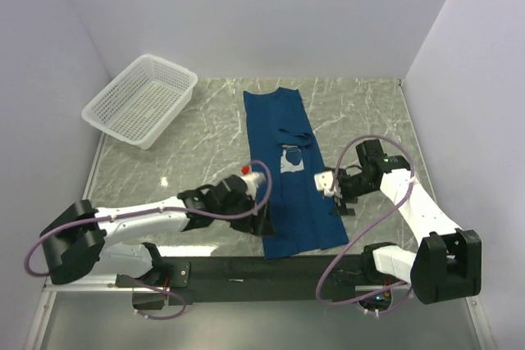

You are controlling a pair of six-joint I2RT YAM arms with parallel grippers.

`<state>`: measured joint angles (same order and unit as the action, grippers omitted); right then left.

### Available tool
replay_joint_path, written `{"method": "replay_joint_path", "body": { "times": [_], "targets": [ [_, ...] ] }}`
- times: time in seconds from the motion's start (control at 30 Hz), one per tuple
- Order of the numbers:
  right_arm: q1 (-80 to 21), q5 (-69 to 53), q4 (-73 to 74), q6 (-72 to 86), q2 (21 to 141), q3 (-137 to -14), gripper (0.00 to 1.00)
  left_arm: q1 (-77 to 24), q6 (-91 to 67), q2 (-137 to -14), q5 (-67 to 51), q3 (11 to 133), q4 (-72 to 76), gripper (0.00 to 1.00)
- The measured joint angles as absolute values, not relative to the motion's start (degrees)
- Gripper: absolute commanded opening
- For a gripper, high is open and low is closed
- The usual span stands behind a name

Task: Fold and stack the t-shirts
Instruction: Fold the tshirt

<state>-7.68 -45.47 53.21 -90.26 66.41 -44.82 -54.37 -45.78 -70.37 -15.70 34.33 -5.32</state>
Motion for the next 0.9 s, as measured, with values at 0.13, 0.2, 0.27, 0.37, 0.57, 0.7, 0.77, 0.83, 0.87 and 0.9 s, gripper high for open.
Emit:
{"method": "replay_joint_path", "body": {
  "times": [0.13, 0.2, 0.27, 0.37, 0.57, 0.7, 0.77, 0.83, 0.87, 0.9],
  "targets": [
    [-7.66, -45.08, 60.2, -99.42, 65.54, -41.67, 0.86, -64.12, -47.68, -75.02, -10.46, 37.21, -11.29, 0.76],
    [-7.66, -44.16, 61.73, -101.97, 64.58, -39.4, 0.84, -67.94, -50.15, -77.12, -8.54, 37.43, -13.72, 0.7],
    [-7.66, -43.22, 62.43, -103.68, 63.59, -37.19, 0.81, -71.35, -52.99, -78.78, -7.05, 37.43, -16.19, 0.7],
    [-7.94, -41.58, 62.61, -105.32, 62.35, -34.33, 0.78, -75.57, -58.33, -80.31, -5.78, 38.3, -17.17, 0.7],
    [-9.43, -38.59, 62.28, -106.72, 59.7, -31.44, 0.74, -77.71, -67.4, -83.66, -3.31, 40.62, -16.08, 0.61],
    [-9.52, -36.05, 62.06, -107.96, 58.5, -31.31, 0.72, -77.19, -73.36, -84.18, -0.4, 40.45, -15.68, 0.53],
    [-9.52, -35.03, 61.93, -108.44, 58.02, -31.05, 0.7, -76.6, -75.57, -84.07, 0.47, 39.83, -15.18, 0.5],
    [-9.52, -34.48, 61.93, -108.88, 57.89, -30.85, 0.69, -75.79, -77.87, -83.55, 0.73, 38.89, -14.31, 0.47],
    [-9.52, -34.28, 61.98, -109.08, 57.87, -30.76, 0.69, -75.5, -78.74, -83.42, 0.82, 38.68, -14.15, 0.47],
    [-9.52, -34.04, 62.0, -109.21, 57.87, -30.74, 0.68, -75.22, -79.33, -83.4, 0.89, 38.59, -14.09, 0.46]
  ]
}}
